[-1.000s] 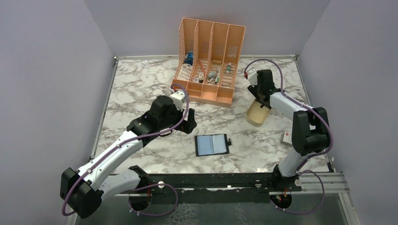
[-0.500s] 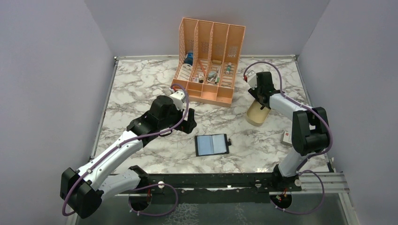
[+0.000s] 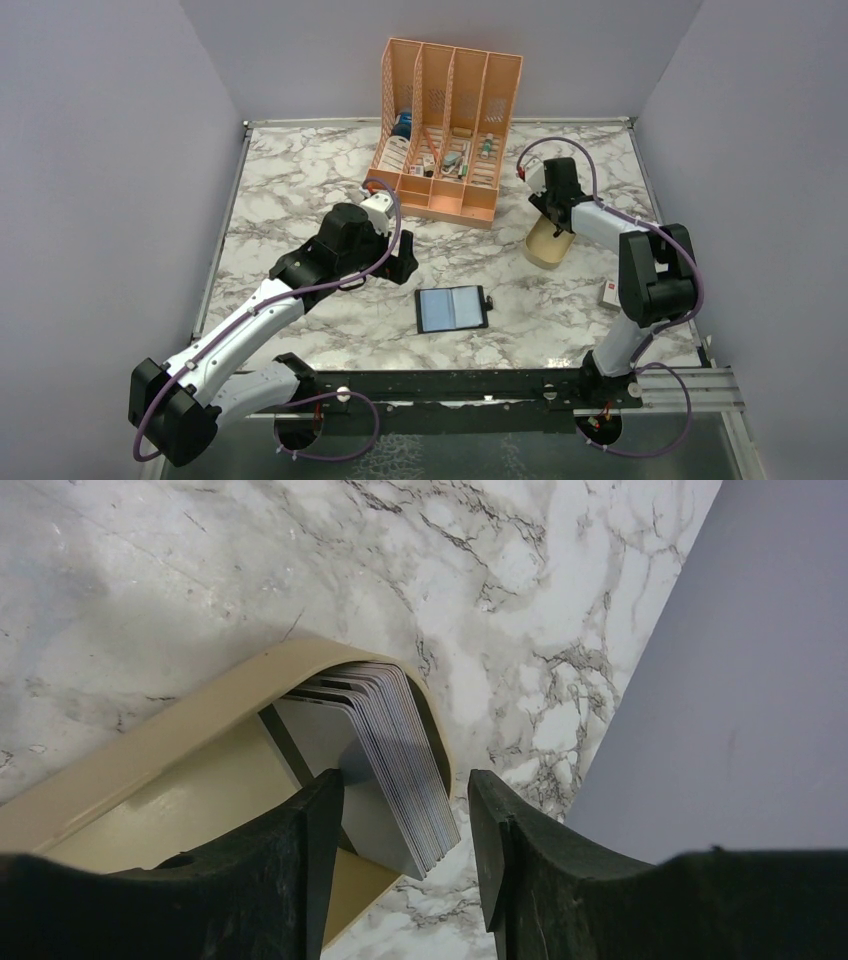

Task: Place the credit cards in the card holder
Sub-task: Pick up the credit card from the storage box.

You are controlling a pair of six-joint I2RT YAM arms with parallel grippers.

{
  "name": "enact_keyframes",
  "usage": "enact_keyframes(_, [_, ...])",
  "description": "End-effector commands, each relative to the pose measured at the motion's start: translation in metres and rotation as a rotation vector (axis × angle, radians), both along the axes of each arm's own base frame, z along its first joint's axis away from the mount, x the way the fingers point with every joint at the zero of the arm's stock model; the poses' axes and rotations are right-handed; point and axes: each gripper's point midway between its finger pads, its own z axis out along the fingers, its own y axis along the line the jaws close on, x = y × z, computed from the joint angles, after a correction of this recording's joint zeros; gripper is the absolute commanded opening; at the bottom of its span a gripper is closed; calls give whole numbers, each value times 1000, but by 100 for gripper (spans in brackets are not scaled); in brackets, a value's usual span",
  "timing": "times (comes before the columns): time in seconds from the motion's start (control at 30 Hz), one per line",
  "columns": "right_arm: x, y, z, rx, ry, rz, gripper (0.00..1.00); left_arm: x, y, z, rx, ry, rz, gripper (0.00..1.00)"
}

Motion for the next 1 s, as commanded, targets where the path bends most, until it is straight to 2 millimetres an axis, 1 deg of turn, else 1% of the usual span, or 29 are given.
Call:
enact_keyframes(0.0, [6,-14,6,-66,-44,-39,49,0,5,-4,15,-2,6,99])
enact_keyframes(0.1, [10,-16,16,-68,-80,-47,48,-1,4,-4,13,-1,4,99])
enact_keyframes(0.2, [11,-15,20,-62,-99,-52,46,-1,5,-4,13,0,5,99])
enact_keyframes(0.7, [12,-11,21,-37,-103,-39,36,-1,4,-4,9,2,2,99])
enact_keyframes(0.87, [12,-10,21,-33,-101,-36,30,-1,4,-5,10,5,3,99])
enact_keyframes(0.97, [12,-9,21,-31,-101,-33,28,-1,5,-5,11,6,4,99])
